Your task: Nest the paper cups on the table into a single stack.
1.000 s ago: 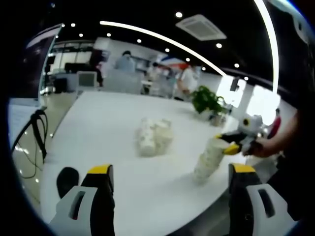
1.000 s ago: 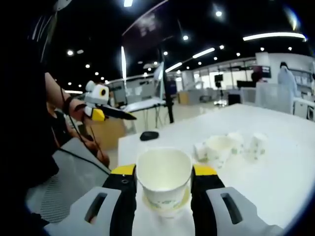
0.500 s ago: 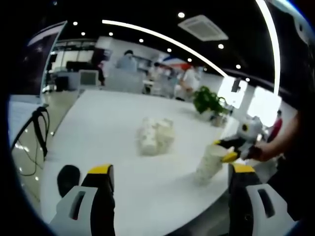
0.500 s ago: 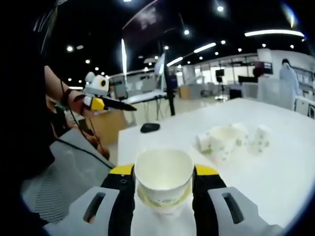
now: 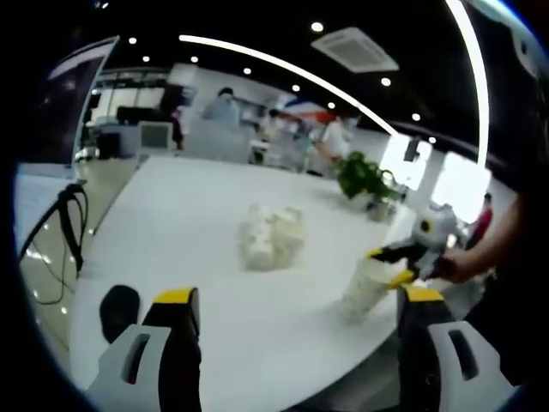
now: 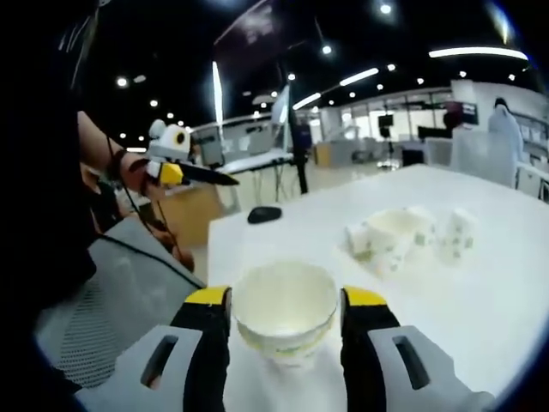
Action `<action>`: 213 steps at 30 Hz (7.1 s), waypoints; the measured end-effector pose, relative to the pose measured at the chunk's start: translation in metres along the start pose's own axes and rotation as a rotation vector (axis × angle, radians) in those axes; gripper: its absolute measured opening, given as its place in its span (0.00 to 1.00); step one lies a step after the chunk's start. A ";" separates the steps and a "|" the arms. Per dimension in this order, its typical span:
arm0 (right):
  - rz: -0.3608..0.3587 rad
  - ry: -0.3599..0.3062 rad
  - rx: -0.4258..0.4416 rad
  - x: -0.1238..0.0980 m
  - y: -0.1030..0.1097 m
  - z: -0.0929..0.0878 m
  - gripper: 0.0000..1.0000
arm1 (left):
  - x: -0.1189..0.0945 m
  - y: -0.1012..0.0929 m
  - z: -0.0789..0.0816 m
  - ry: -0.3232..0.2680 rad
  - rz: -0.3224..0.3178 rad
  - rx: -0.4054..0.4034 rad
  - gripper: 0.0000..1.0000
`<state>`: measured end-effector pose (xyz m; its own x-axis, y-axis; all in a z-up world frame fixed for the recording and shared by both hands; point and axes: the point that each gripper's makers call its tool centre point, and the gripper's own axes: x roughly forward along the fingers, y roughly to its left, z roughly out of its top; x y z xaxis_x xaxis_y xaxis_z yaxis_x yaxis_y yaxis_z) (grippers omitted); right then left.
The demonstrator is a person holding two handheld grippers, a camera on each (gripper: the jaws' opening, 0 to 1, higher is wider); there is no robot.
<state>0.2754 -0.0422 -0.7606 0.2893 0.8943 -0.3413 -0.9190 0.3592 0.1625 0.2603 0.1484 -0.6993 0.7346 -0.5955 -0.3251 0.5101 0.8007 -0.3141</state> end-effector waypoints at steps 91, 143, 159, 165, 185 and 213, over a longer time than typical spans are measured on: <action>-0.163 -0.150 0.066 0.011 -0.094 0.065 1.00 | -0.006 0.005 0.000 -0.014 0.016 -0.011 0.95; -0.149 0.009 0.040 0.086 -0.139 0.036 0.71 | -0.013 0.017 -0.007 0.019 0.031 -0.029 0.94; -0.130 0.026 0.013 0.097 -0.138 0.037 0.62 | -0.017 0.022 -0.007 0.012 0.046 -0.032 0.94; -0.127 0.032 0.014 0.099 -0.139 0.035 0.60 | -0.017 0.023 -0.008 0.015 0.047 -0.038 0.94; -0.116 0.043 0.017 0.106 -0.137 0.030 0.45 | -0.019 0.024 -0.013 0.027 0.045 -0.044 0.93; -0.082 0.020 0.018 0.099 -0.129 0.034 0.40 | -0.015 0.024 -0.012 0.028 0.034 -0.045 0.91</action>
<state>0.4317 0.0088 -0.7842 0.3581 0.8560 -0.3729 -0.8873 0.4363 0.1494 0.2563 0.1762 -0.7124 0.7380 -0.5701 -0.3611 0.4638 0.8171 -0.3423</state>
